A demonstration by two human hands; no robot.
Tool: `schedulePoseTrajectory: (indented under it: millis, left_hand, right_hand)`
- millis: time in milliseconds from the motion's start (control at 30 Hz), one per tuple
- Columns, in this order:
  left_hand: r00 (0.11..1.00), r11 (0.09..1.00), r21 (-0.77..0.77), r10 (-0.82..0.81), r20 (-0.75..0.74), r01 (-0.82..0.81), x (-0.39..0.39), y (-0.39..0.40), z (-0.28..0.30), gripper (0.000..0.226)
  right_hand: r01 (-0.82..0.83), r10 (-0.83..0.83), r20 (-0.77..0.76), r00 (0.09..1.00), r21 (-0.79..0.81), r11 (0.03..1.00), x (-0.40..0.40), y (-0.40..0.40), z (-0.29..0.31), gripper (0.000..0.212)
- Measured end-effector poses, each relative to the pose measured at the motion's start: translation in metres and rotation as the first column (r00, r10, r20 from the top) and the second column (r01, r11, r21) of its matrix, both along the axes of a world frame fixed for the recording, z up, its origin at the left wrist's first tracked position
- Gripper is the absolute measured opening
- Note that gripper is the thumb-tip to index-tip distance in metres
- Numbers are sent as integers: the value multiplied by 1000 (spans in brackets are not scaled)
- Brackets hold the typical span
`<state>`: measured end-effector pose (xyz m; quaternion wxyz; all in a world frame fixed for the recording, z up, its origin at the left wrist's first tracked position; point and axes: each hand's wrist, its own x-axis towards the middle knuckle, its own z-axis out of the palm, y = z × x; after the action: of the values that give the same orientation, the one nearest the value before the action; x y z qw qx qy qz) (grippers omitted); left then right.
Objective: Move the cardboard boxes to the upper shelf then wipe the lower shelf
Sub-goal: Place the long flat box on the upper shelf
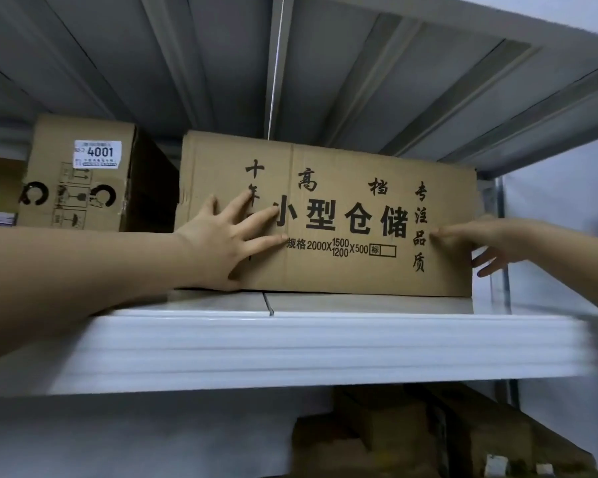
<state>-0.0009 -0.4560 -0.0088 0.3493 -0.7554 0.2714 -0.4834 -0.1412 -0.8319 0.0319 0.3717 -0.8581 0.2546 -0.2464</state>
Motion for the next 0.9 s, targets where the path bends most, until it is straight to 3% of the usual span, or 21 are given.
schedulePoseTrajectory:
  millis: [200,367,600,767,900]
  left_hand:
    - [982,982,51,182,-56,-180,17,-8,14,96]
    - [937,958,39,285,-200,-283,33,-20,17,94]
    - [847,926,2,346,-405,-377,47,-30,19,91]
    - [840,923,37,365,-402,-383,56,-31,16,89]
    - [842,929,26,345,-415,-368,66,-30,13,84]
  right_hand:
    - [3,-6,-39,999,-64,998,40,4,4,77]
    - [17,-17,9,1000,-27,999,71,15,4,77]
    - [39,-41,104,994,22,999,107,29,3,70]
    - [85,-92,233,968,40,996,130,30,-11,75]
    - [102,-96,224,970,-16,995,138,27,-29,80]
